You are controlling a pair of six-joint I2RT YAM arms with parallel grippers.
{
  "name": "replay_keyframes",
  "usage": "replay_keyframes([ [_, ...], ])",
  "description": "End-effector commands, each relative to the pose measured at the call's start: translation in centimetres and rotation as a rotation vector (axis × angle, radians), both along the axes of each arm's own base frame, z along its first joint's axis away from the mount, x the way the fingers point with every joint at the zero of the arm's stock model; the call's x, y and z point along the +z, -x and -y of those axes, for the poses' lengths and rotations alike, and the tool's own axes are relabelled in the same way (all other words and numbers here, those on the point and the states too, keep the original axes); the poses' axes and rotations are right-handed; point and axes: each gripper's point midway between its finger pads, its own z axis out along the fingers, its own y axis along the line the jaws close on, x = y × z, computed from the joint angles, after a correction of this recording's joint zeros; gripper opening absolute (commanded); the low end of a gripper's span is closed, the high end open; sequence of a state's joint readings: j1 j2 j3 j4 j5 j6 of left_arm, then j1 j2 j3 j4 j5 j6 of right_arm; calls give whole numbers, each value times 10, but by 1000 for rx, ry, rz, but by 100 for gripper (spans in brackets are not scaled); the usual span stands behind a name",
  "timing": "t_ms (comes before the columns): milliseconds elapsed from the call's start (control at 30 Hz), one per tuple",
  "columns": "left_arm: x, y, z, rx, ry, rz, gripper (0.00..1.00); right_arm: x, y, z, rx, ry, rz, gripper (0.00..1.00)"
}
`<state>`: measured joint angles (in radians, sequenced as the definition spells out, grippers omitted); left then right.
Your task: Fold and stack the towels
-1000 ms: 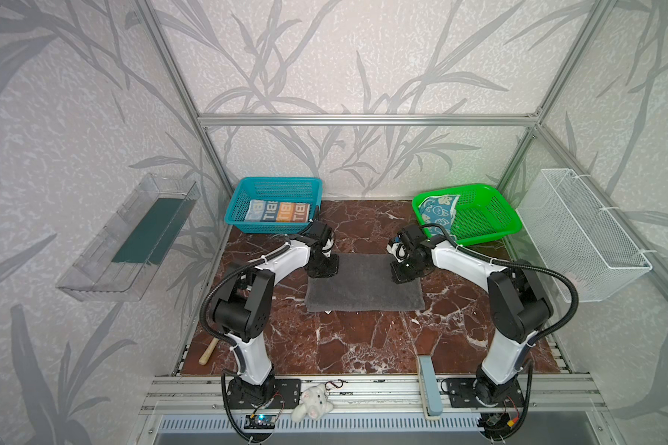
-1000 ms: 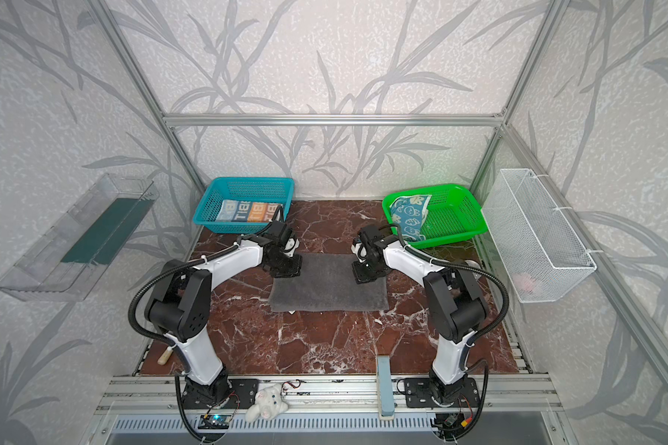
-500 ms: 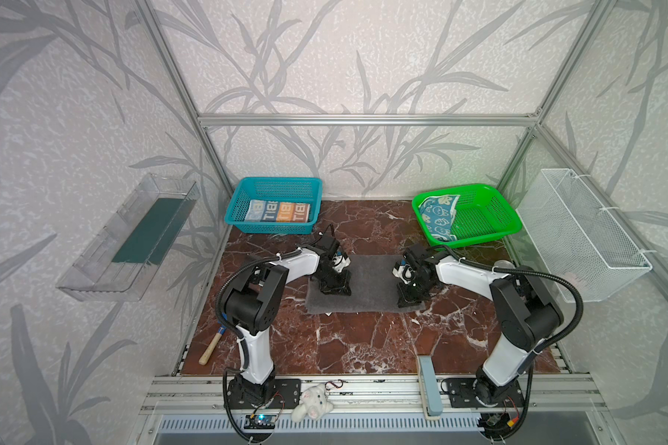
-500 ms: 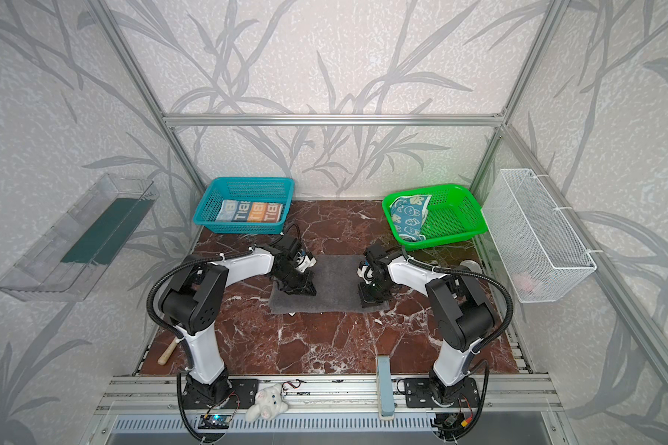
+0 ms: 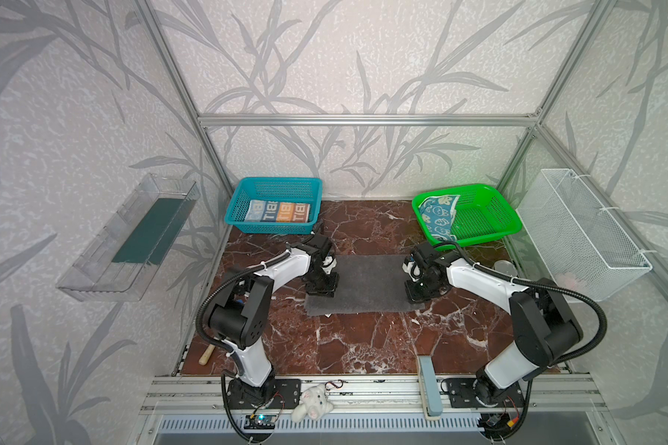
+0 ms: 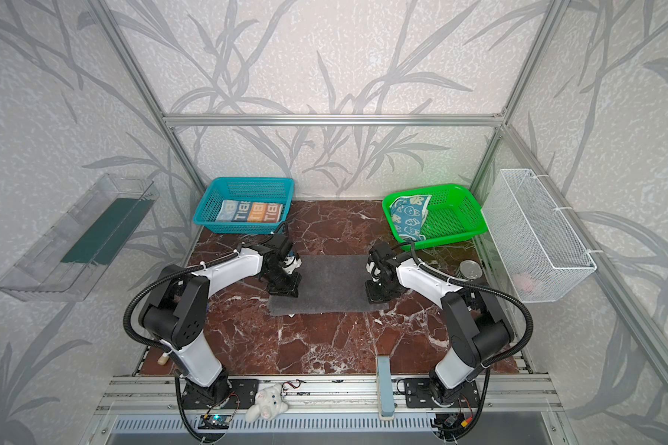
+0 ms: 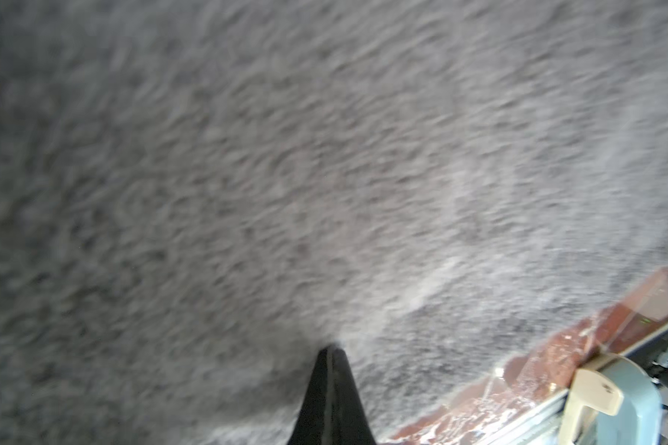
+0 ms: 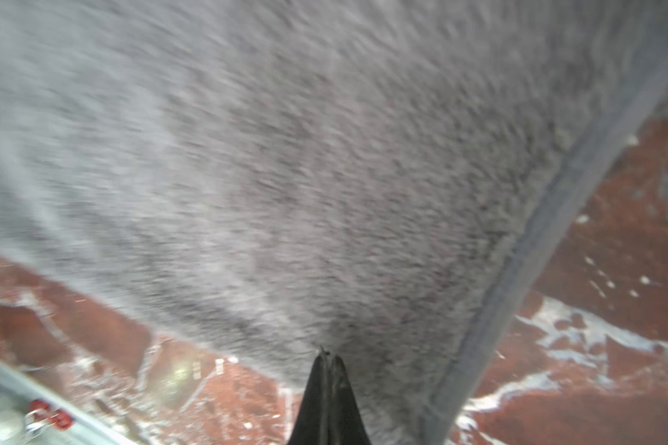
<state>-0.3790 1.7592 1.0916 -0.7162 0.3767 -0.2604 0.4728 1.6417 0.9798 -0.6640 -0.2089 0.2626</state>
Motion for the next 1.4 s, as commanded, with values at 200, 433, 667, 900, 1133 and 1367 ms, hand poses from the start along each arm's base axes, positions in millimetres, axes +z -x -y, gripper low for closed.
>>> replay_keyframes([
  [200, -16, 13, -29, 34, -115, -61, 0, -1, -2, 3, 102, 82, 45, 0],
  [433, 67, -34, -38, 131, -118, 216, 27, 75, -25, -54, 448, -67, 428, 50],
  [667, 159, -59, -87, 356, -208, 586, 68, 109, -24, -119, 795, -121, 614, 80],
  [900, 176, -42, -144, 528, -257, 663, 85, 101, -11, -184, 1084, -119, 643, 95],
  [1133, 158, -22, -182, 661, -293, 633, 99, 73, -4, -234, 1268, -126, 604, 99],
  [1367, 126, -7, -200, 668, -318, 555, 99, 49, 6, -261, 1395, -139, 571, 99],
])
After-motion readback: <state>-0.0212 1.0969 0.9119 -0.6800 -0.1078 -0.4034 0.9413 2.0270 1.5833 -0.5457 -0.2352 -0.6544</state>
